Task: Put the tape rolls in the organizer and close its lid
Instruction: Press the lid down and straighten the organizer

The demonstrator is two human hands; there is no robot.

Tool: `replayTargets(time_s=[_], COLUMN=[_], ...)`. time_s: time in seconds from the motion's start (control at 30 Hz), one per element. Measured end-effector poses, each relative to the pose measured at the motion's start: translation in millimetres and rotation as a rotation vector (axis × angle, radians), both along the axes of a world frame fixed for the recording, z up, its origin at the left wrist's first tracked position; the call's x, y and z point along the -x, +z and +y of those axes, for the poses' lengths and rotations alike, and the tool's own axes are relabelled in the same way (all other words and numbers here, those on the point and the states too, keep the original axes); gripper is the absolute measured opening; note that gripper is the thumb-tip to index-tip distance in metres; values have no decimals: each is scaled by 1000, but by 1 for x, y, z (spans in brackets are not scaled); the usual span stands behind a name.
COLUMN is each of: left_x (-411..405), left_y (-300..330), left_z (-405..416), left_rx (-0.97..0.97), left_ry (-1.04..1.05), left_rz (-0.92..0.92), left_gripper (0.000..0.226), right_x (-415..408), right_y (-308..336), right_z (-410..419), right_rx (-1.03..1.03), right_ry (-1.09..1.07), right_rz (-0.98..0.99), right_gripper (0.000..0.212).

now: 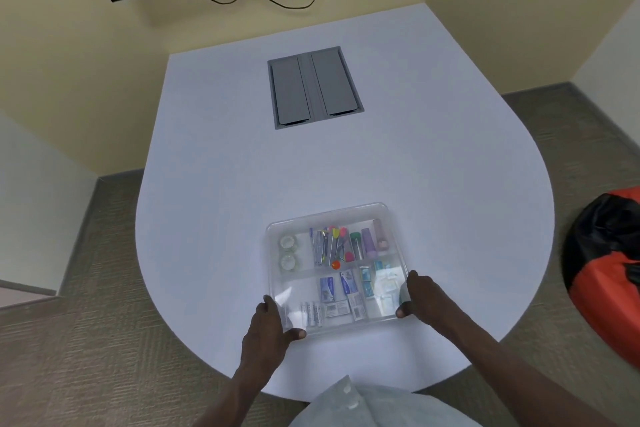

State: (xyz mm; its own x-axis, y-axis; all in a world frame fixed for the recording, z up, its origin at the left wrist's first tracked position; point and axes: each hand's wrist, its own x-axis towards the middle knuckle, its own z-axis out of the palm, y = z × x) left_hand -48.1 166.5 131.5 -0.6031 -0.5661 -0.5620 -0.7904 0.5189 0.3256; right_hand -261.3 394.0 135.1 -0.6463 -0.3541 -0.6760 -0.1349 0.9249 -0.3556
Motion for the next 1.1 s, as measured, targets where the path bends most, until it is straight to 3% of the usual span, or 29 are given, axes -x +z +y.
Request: replayTargets(time_s=[0.13,0.2,0.37,0.57,0.7,0.87,1.1], left_x=[8,15,42,41,40,52,94], left_y=[6,8,12,3,4,6,9], left_z=[-10,-15,-23,-29,-33,-28,-47], left_rx=[-13,14,64,-5,-10,116,194], left_ry=[-71,-140,-368,-367,-381,-415,-439], left_rz=[-21,-12,-88,-58,-49,-113,-70], left_gripper=[126,141,157,157,157,160,169], right_x=[15,19,19,19,21,37,61], right_y=[10,14,17,15,15,25,27], right_z=[-10,-17,-32,-41,-53,-63,-93], right_rx=[-91,-122,-141,-206,-246,-222,-61], right_ry=[177,242,435,476,469,438,566], right_rz=[-27,28,323,364,393,270,426], right_gripper=[119,135,130,125,103,105,128])
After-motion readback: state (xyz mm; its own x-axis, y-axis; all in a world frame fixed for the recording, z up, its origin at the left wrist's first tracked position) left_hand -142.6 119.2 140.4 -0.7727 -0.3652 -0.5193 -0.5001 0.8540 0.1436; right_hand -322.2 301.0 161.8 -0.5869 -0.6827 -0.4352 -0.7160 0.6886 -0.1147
